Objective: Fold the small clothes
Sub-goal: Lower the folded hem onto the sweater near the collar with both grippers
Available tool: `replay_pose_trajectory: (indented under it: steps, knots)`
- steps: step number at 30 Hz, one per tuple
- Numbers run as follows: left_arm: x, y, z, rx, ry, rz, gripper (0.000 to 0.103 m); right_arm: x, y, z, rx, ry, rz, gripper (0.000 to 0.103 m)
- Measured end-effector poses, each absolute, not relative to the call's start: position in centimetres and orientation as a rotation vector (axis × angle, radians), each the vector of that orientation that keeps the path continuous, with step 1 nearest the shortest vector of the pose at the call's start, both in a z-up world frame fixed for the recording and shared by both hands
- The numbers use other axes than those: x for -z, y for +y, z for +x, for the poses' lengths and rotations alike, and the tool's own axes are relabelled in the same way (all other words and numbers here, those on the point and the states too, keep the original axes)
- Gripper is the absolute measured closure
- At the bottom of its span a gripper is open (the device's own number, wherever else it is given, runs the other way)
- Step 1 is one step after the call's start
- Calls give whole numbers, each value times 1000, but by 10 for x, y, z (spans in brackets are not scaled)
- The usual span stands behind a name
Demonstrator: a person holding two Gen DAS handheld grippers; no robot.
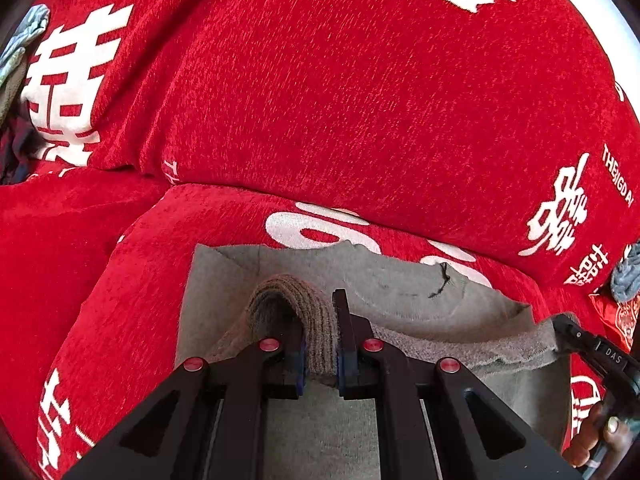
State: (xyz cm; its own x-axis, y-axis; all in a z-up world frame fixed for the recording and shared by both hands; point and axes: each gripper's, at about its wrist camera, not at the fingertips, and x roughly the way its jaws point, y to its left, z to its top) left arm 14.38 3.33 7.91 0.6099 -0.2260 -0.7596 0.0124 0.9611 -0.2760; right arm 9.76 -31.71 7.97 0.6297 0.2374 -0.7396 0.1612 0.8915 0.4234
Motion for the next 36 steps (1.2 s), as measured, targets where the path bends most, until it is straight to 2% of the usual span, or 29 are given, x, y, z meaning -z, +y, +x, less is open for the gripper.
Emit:
replay_pose_trajectory:
  steps: [24,34,35,36]
  knots:
    - [-20,30,186,100,1029,-211,91,-18,-323,141,11,1025,474,96]
    - [-12,25,190,97,1061,-179,90,-11,-325,150,0,1056,495,94]
    - [-12,25,191,99,1072,-180,90,-11,-326,151,-4,1062,504,94]
    - [-13,26,193,103,1087,-186,83,-12,-328,151,-9,1067,521,93]
